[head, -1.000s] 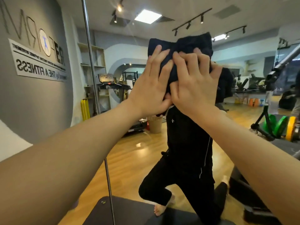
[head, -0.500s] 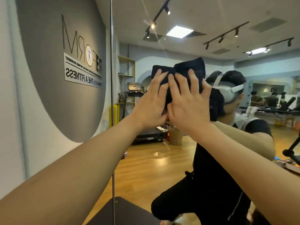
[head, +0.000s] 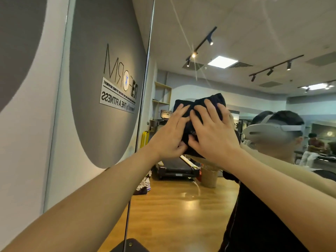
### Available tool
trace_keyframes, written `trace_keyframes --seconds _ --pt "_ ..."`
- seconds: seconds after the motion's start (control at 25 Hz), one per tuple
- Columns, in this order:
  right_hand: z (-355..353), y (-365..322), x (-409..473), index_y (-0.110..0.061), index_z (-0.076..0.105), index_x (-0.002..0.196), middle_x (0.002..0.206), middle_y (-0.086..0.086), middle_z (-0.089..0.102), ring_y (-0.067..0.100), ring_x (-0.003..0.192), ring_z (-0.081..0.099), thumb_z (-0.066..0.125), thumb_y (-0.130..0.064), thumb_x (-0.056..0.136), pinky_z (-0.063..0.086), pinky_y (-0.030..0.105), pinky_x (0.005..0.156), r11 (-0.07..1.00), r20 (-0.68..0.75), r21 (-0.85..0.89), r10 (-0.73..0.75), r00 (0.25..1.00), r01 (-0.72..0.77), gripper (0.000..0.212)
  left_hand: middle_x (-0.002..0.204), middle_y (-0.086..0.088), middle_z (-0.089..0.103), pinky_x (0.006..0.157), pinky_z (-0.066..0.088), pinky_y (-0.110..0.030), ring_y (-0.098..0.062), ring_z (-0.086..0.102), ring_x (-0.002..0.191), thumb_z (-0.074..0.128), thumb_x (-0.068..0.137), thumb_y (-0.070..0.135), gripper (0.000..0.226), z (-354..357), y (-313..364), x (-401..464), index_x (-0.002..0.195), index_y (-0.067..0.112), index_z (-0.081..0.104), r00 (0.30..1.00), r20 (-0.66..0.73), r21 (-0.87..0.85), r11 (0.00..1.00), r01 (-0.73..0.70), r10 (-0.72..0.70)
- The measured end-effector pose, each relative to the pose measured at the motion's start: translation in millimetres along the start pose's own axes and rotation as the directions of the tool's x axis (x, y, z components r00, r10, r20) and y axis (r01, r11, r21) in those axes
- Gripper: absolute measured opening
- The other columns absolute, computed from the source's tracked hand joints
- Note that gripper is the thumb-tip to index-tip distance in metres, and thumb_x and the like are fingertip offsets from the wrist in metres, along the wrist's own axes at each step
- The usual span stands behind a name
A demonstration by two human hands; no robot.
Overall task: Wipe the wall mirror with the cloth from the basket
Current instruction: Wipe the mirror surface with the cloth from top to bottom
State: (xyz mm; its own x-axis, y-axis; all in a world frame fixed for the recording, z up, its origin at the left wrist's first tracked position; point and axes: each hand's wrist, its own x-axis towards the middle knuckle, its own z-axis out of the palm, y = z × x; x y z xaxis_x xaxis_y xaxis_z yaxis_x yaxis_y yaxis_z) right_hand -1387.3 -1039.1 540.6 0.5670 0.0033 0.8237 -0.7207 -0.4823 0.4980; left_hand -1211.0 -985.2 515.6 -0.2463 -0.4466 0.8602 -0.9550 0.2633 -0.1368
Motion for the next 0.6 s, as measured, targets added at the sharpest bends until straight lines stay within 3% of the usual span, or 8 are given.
trace_keyframes --seconds 0.2,0.44,0.6 --pt "29.0 -57.1 24.6 -0.008 0.031 0.160 0.167 0.018 0.027 0.036 0.158 0.011 0.040 -0.047 0.099 0.007 0.057 0.128 0.999 0.028 0.042 -0.036 0.999 0.035 0.073 0.170 -0.013 0.013 0.128 0.018 -0.036 -0.023 0.001 0.160 0.064 0.083 0.006 0.082 -8.1 -55.4 -30.0 0.156 0.001 0.028 1.000 -0.010 0.020 1.000 0.021 -0.021" --pt "68.9 -134.4 64.0 -0.008 0.024 0.162 0.169 0.020 0.021 0.037 0.158 0.008 0.037 -0.044 0.100 0.003 0.057 0.128 0.998 0.012 0.063 -0.028 1.000 0.027 0.073 0.169 -0.014 0.016 0.127 0.022 -0.053 -0.029 0.005 0.160 0.069 0.083 0.005 0.082 -18.1 -143.3 -62.5 0.155 -0.002 0.030 0.999 -0.022 0.017 0.999 -0.029 0.030" --pt "76.2 -151.5 55.6 -0.007 0.025 0.161 0.169 0.020 0.019 0.037 0.159 0.007 0.042 -0.042 0.100 0.002 0.058 0.128 1.000 0.037 0.021 -0.002 0.999 0.001 0.073 0.169 -0.016 0.015 0.128 0.018 -0.053 -0.032 0.004 0.159 0.061 0.081 0.011 0.080 -7.7 -148.7 -77.7 0.155 -0.001 0.032 0.998 -0.060 -0.037 0.999 -0.019 0.017"
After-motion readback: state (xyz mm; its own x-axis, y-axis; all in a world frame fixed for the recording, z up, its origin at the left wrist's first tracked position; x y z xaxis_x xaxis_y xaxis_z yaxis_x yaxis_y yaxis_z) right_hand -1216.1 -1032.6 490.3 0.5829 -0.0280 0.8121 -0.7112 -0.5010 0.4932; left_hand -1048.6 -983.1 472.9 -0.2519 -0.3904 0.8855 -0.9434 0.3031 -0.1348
